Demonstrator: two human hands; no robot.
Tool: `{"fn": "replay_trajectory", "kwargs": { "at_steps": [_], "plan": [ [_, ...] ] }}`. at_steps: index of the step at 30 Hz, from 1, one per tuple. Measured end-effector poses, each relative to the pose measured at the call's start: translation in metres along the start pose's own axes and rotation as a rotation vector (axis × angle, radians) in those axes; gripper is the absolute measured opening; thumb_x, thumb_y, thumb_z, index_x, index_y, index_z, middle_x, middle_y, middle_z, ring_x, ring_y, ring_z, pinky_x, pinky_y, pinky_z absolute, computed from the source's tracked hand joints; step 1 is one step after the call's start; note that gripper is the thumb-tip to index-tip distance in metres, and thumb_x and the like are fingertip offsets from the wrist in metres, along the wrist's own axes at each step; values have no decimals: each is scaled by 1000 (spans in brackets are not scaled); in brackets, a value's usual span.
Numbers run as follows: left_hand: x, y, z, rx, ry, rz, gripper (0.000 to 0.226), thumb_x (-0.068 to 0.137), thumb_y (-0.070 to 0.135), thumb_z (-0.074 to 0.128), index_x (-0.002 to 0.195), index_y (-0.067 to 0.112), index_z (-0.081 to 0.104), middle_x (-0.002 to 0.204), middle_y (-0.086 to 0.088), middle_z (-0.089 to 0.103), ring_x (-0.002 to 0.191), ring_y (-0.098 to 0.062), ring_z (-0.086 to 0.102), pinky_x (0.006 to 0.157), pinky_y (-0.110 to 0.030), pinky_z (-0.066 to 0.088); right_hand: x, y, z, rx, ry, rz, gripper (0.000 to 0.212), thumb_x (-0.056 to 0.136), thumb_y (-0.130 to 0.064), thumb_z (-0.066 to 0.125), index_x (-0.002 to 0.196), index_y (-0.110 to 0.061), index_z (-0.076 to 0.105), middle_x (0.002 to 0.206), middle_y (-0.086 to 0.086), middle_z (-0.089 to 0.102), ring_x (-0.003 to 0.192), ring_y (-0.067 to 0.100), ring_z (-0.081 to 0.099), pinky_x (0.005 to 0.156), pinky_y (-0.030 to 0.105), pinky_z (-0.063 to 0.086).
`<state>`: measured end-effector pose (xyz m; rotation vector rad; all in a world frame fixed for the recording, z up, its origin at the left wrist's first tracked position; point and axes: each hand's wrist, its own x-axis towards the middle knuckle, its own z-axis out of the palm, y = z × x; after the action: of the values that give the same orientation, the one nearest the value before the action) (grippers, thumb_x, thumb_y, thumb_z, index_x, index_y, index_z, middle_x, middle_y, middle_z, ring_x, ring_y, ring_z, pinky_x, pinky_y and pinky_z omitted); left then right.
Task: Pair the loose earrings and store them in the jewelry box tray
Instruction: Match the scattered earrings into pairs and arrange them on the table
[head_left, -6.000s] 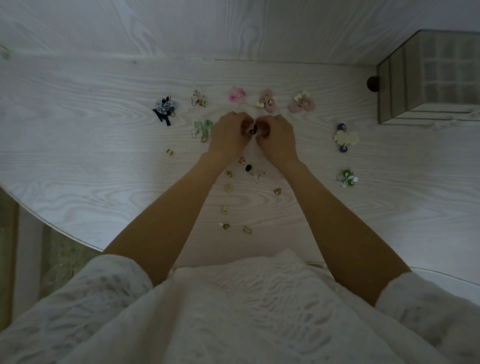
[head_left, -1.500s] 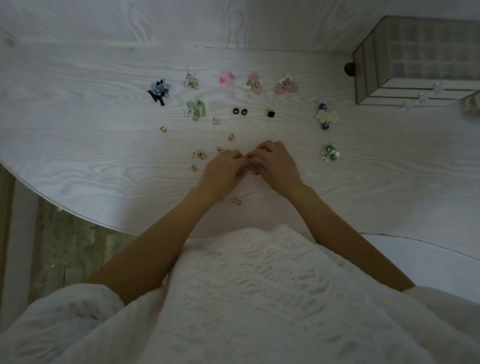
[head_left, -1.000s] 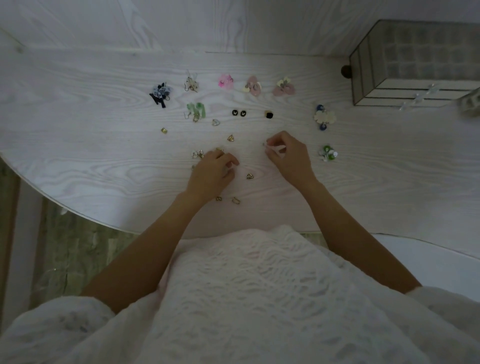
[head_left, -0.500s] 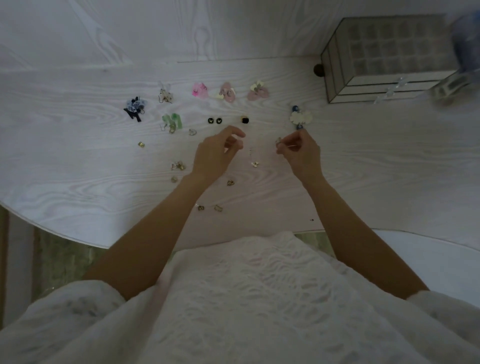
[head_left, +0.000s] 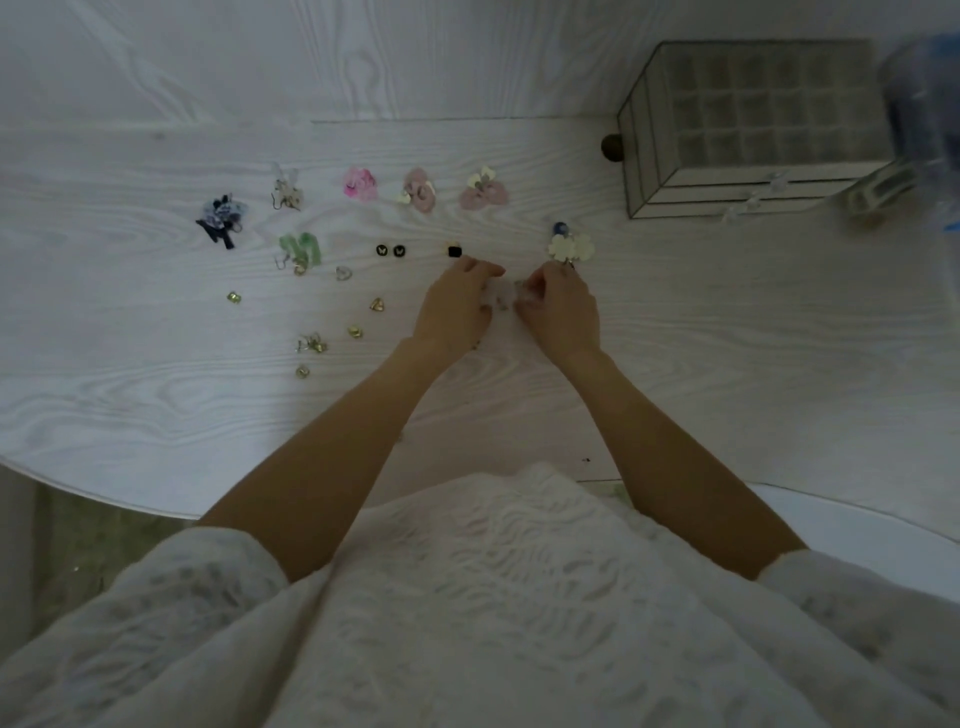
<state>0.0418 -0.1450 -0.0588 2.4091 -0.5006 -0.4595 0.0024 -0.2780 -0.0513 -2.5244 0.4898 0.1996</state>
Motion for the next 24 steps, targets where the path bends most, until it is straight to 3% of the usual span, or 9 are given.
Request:
{"fn": "replay_trajectory", "kwargs": {
  "at_steps": [3,7,13,17,20,24],
  "plan": [
    [-6,-5,0,31,29,-10,46,79,1,58,124,8,52,124,-14,51,114,-29,47,91,-30,37,-2,4,-1,-13,-10,-49,28,83,-11,57,110,-6,54,117,16,52,97,30,54,73,31,37],
    [-4,-1,2,63,-10,-10,46,80,8,61,125,7,52,120,-15,52,106,-31,52,87,-32,40,2,5,0,15,-69,-62,40,82,-5,56,122,-9,53,122,17,50,103,30,53,83,33,41],
    [10,12,9,0,30,-71,26,85,13,58,110,7,61,106,-15,58,95,-30,56,78,-32,39,14,-2,7,109,-76,12,33,85,-20,61,116,-9,59,113,15,61,102,28,56,87,32,40],
    [6,13,6,-28,35,-84,31,86,12,58,117,9,58,109,-15,59,99,-30,56,84,-33,40,14,-2,8,100,-75,-8,34,82,-13,61,116,-9,59,113,16,60,101,28,57,85,29,40],
    [-7,14,-6,-97,61,-78,32,86,10,56,117,14,59,111,-9,61,93,-23,61,86,-34,47,5,-3,2,109,-75,-51,39,81,-6,59,120,-7,55,119,18,50,100,27,53,82,21,35],
    [-50,-3,-31,-133,176,-22,22,88,12,55,107,19,65,102,-2,66,79,-11,61,76,-26,51,-19,-5,-8,111,-43,-158,31,84,-6,56,115,-7,57,113,15,48,82,17,50,78,20,37]
  ]
}}
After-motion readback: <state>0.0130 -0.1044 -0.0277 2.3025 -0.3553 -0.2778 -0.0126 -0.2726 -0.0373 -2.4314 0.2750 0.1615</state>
